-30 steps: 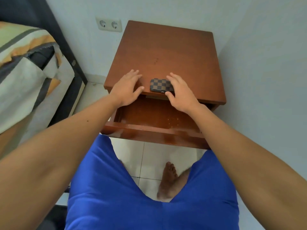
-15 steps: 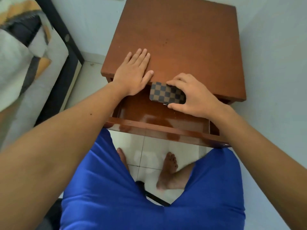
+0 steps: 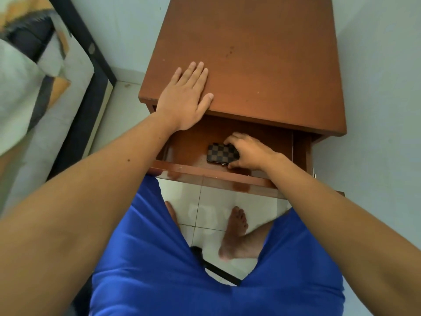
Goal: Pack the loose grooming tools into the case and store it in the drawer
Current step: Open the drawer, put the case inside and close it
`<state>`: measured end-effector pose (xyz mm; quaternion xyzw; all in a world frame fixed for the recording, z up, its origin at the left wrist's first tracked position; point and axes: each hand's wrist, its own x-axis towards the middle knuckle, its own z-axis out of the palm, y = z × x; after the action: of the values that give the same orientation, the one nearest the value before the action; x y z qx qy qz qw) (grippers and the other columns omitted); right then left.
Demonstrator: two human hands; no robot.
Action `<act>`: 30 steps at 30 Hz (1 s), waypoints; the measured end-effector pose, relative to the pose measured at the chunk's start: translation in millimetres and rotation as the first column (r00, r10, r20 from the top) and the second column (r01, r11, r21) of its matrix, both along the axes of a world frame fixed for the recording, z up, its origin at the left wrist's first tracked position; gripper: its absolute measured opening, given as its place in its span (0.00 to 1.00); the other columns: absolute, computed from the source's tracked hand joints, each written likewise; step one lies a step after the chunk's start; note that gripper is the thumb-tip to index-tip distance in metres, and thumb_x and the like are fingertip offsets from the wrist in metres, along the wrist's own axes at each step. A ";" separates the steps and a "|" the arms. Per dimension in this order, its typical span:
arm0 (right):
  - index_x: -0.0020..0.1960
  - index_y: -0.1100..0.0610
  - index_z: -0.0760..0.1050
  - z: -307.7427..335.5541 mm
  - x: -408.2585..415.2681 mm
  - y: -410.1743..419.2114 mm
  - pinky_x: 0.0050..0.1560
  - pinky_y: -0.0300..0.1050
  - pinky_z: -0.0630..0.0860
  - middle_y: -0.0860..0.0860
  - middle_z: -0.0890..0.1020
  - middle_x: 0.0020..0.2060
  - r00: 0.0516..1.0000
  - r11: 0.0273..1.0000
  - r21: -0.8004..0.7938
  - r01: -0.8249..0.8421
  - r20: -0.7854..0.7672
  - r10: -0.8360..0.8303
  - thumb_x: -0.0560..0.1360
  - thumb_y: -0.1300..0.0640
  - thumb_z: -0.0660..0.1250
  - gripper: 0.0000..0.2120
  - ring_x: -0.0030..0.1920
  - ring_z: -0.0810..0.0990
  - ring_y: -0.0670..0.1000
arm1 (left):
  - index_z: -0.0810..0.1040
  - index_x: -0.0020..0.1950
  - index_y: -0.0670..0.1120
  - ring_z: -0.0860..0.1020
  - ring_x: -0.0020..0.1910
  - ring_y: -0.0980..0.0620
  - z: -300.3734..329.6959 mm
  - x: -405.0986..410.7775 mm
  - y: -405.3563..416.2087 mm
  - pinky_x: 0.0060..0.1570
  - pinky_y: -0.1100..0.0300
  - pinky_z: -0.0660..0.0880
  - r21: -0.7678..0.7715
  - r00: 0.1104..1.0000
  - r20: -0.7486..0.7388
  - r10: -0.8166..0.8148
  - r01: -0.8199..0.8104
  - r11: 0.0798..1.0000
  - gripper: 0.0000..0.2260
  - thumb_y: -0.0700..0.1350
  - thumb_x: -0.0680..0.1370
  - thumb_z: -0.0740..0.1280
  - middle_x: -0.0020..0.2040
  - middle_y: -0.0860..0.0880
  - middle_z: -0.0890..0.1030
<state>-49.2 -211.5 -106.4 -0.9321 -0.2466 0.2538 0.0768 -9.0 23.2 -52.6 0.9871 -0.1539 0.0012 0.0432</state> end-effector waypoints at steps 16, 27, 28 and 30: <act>0.81 0.53 0.63 71.9 -72.5 -32.2 0.77 0.47 0.64 0.49 0.67 0.77 0.961 0.947 0.318 -0.042 0.274 -0.049 0.72 0.25 0.68 0.48 0.78 0.64 0.49 | 0.51 0.86 0.44 0.48 0.86 0.47 1.0 -1.5 -1.4 0.83 0.46 0.46 -0.007 1.000 0.008 0.002 -0.002 1.000 0.33 0.62 0.86 0.40 0.86 0.45 0.52; 0.85 0.59 0.48 68.2 -48.9 -33.8 0.84 0.56 0.47 0.55 0.50 0.85 0.914 0.997 0.079 -0.026 0.405 -0.008 0.61 0.13 0.60 0.70 0.85 0.47 0.55 | 0.50 0.87 0.45 0.47 0.86 0.47 0.7 -0.7 -1.4 0.83 0.47 0.45 -0.005 1.000 0.001 0.002 -0.002 1.000 0.33 0.62 0.86 0.40 0.87 0.46 0.51; 0.85 0.59 0.50 68.0 -46.9 -34.5 0.84 0.56 0.50 0.54 0.52 0.85 0.909 0.995 0.096 -0.019 0.415 -0.022 0.62 0.13 0.61 0.68 0.85 0.50 0.55 | 0.50 0.87 0.45 0.47 0.86 0.47 1.1 -0.4 -1.2 0.83 0.47 0.44 -0.004 1.000 -0.003 0.001 -0.001 1.000 0.33 0.62 0.86 0.40 0.87 0.46 0.51; 0.84 0.56 0.54 67.1 -43.1 -35.8 0.83 0.56 0.54 0.52 0.56 0.84 0.906 0.988 0.152 0.010 0.417 -0.073 0.63 0.14 0.63 0.65 0.84 0.54 0.53 | 0.49 0.87 0.45 0.46 0.86 0.47 1.2 0.4 -0.5 0.83 0.47 0.44 -0.001 1.000 -0.010 -0.004 0.004 1.000 0.33 0.62 0.86 0.40 0.87 0.46 0.50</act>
<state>-92.3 -247.3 -39.3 -0.9618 -0.2554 0.0261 0.0952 -8.7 22.6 -51.5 0.9868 -0.1554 -0.0039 0.0443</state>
